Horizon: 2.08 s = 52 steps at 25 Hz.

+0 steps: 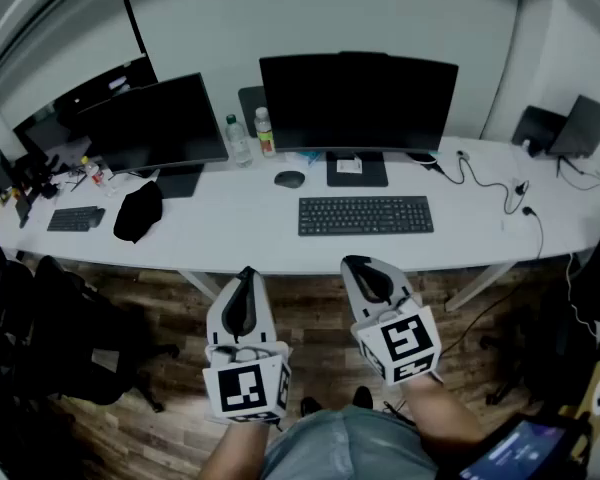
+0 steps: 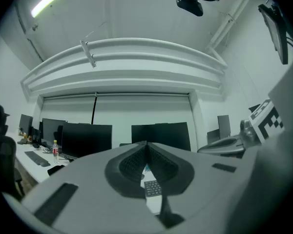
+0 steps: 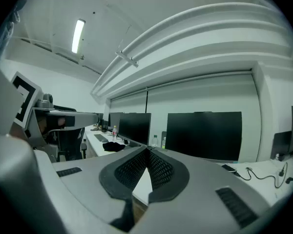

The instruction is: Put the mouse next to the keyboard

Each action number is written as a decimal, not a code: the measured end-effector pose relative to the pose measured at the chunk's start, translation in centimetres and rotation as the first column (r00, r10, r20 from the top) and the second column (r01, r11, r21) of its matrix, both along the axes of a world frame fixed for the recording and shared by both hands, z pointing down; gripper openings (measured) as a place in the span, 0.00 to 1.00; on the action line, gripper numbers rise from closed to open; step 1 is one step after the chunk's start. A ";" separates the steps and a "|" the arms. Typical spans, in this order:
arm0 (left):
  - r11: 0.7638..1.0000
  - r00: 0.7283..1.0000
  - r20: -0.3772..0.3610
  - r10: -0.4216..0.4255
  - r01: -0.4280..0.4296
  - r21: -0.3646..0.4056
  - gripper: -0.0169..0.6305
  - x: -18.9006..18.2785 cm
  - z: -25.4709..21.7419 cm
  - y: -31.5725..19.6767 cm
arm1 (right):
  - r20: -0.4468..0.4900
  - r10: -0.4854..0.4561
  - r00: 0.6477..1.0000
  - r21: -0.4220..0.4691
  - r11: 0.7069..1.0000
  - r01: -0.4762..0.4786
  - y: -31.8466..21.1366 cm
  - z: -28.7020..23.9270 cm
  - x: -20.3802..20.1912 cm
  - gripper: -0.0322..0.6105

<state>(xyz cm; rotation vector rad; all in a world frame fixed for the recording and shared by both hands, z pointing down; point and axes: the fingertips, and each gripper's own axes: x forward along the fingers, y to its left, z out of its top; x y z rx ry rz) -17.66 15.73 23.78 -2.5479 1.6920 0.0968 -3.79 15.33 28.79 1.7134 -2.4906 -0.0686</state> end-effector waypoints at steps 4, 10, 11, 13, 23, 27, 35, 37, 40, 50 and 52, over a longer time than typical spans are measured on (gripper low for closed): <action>1.000 1.000 -0.002 0.002 -0.002 0.001 0.03 -0.3 -0.1 -0.1 | 0.004 -0.001 1.000 0.000 1.000 0.001 0.0 0.0 -0.4 0.07; 1.000 1.000 -0.005 0.016 -0.016 0.006 0.03 -1.4 0.0 -0.3 | 0.007 0.012 1.000 0.012 1.000 -0.013 -0.3 -0.1 -1.6 0.07; 1.000 1.000 -0.005 0.019 -0.019 0.006 0.03 -1.7 0.0 -0.4 | 0.020 0.011 1.000 0.024 1.000 -0.012 -0.4 -0.3 -1.9 0.07; 1.000 1.000 -0.004 0.024 -0.024 0.003 0.03 -2.3 0.4 -0.6 | 0.045 -0.010 0.999 0.031 0.999 0.009 -0.6 -0.4 -2.9 0.23; 0.998 0.998 -0.013 0.061 -0.062 -0.018 0.03 -5.0 2.0 -1.8 | 0.011 0.010 1.000 0.017 1.000 -0.010 -1.6 0.5 -5.4 0.43; 0.997 0.997 -0.015 0.073 -0.074 -0.029 0.03 -5.3 2.3 -2.5 | -0.005 0.011 1.000 0.001 1.000 -0.011 -2.3 0.9 -6.1 0.42; 0.995 0.998 0.011 0.068 -0.067 -0.069 0.03 -5.6 3.8 -5.0 | -0.001 0.007 1.000 -0.019 1.000 -0.007 -5.0 2.0 -6.5 0.41; 0.994 0.997 0.025 0.073 -0.071 -0.078 0.03 -5.2 4.3 -5.9 | 0.009 0.004 1.000 -0.027 1.000 -0.004 -6.0 2.5 -6.2 0.41; 0.993 0.996 0.038 0.075 -0.071 -0.096 0.03 -4.5 5.2 -7.4 | 0.026 -0.005 1.000 -0.043 0.999 0.006 -7.7 3.3 -5.6 0.41; 0.982 0.995 0.075 0.065 -0.050 -0.183 0.03 -0.5 8.0 -15.7 | 0.008 -0.048 0.999 -0.130 0.990 0.049 -16.6 6.4 -2.1 0.41; 0.981 0.994 0.085 0.063 -0.046 -0.191 0.03 0.6 8.3 -17.4 | 0.014 -0.061 0.998 -0.144 0.988 0.062 -18.4 6.7 -1.3 0.41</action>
